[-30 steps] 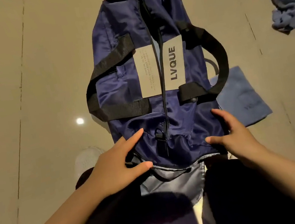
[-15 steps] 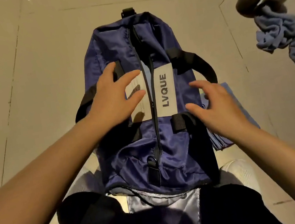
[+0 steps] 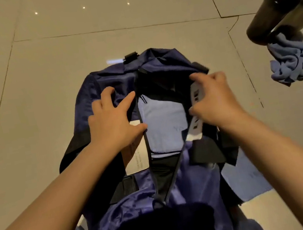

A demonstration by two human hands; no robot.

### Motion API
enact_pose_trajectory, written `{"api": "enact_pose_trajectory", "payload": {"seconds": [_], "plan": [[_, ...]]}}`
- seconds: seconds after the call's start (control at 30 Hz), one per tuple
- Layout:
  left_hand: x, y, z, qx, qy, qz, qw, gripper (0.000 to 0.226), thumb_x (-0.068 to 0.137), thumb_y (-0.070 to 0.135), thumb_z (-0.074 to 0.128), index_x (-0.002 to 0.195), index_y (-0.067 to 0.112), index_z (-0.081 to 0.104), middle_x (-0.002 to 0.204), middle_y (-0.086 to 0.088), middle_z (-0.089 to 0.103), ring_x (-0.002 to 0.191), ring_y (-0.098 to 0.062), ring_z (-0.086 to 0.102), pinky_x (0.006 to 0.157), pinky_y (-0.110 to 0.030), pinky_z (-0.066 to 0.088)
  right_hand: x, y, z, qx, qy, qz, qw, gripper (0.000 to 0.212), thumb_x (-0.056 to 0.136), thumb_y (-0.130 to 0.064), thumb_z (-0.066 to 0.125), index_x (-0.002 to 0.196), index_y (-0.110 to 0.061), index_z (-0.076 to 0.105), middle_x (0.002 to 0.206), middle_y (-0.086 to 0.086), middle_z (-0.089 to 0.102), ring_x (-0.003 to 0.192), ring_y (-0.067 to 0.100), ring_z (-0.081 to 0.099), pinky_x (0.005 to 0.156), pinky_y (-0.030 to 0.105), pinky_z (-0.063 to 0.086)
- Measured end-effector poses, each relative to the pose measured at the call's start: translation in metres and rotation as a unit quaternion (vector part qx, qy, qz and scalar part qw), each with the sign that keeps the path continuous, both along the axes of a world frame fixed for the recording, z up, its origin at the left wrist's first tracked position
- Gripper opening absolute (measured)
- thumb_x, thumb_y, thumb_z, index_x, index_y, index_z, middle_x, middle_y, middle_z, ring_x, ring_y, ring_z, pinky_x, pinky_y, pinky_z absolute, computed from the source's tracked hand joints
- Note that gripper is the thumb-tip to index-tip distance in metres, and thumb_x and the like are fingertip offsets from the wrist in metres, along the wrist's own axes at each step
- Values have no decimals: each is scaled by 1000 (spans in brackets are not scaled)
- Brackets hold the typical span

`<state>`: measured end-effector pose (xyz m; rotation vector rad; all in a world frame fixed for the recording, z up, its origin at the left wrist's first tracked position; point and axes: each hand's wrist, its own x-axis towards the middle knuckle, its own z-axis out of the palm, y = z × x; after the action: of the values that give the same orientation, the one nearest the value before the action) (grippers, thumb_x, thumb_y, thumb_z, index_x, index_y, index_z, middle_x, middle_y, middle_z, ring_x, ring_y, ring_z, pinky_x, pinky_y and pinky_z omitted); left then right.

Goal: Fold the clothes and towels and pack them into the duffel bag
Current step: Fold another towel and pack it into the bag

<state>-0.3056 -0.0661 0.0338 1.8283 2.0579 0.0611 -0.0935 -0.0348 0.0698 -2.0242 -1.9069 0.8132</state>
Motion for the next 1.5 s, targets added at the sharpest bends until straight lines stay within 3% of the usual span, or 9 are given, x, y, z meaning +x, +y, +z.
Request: {"api": "enact_pose_trajectory", "payload": {"seconds": [0.2, 0.47, 0.6, 0.7, 0.83, 0.97, 1.13, 1.33, 1.5], "plan": [[-4, 9, -3, -42, -3, -7, 999, 95, 74, 54, 74, 150, 45, 16, 159, 1, -5, 145, -24, -4, 106, -58, 27, 29, 32, -7, -35, -72, 46, 996, 72, 83, -1, 63, 146, -21, 37, 132, 8, 30, 106, 30, 49, 88, 29, 43], [-12, 21, 4, -68, -25, -17, 997, 101, 66, 59, 59, 153, 31, 17, 156, 2, 14, 142, -25, 11, 109, -57, 28, 36, 31, -29, -61, -89, 115, 988, 75, 87, -7, 60, 151, -26, 26, 143, 9, 25, 116, 33, 48, 94, 35, 44], [-15, 18, 12, -14, -83, -11, 996, 112, 51, 61, 48, 153, 19, 23, 151, -3, 26, 139, -26, 24, 107, -54, 33, 45, 11, -22, -14, 57, 91, 994, 58, 88, -26, 67, 140, -34, 43, 132, -1, 34, 95, 8, 48, 87, 16, 37], [-19, 9, 14, 19, -96, -20, 995, 119, 47, 74, 40, 153, 22, 22, 148, -6, 29, 136, -30, 29, 104, -56, 36, 67, -15, -19, 39, 216, -44, 975, 34, 92, -25, 62, 121, -40, 55, 124, -6, 42, 93, -1, 53, 73, 6, 44], [6, -13, 17, 122, -27, -68, 990, 86, 67, 69, 40, 136, 19, 53, 139, -12, 40, 122, -37, 44, 92, -59, 40, 124, -57, -47, -31, 71, -162, 984, 44, 92, -27, 62, 133, -32, 48, 134, 4, 48, 108, 16, 53, 89, 28, 47], [63, -43, 18, 173, -106, -185, 962, 53, 82, 47, 51, 125, 18, 61, 134, -12, 49, 120, -32, 49, 92, -51, 42, 160, -90, -80, -158, -30, -207, 965, 68, 85, -34, 69, 143, -23, 35, 143, 13, 45, 123, 33, 50, 96, 45, 45], [102, -73, 11, 104, -164, -256, 947, 47, 84, 43, 50, 125, 22, 59, 133, -2, 46, 116, -26, 50, 90, -44, 42, 159, -100, -96, -204, 41, -176, 962, 73, 83, -31, 73, 144, -23, 32, 143, 5, 47, 119, 29, 53, 90, 36, 44], [102, -75, 8, 98, -181, -231, 951, 47, 84, 44, 48, 123, 20, 61, 128, -3, 49, 112, -26, 51, 92, -44, 44, 172, -102, -62, -211, 93, -158, 960, 25, 79, -18, 71, 98, -15, 56, 96, 0, 58, 85, 24, 58, 75, 40, 48], [101, -71, 10, 110, -186, -230, 949, 48, 84, 46, 47, 124, 22, 60, 129, 0, 48, 113, -22, 50, 91, -38, 41, 179, -109, -2, -146, 128, -146, 970, 26, 82, -14, 67, 98, -24, 49, 101, -3, 60, 87, 24, 63, 78, 48, 53]]}}
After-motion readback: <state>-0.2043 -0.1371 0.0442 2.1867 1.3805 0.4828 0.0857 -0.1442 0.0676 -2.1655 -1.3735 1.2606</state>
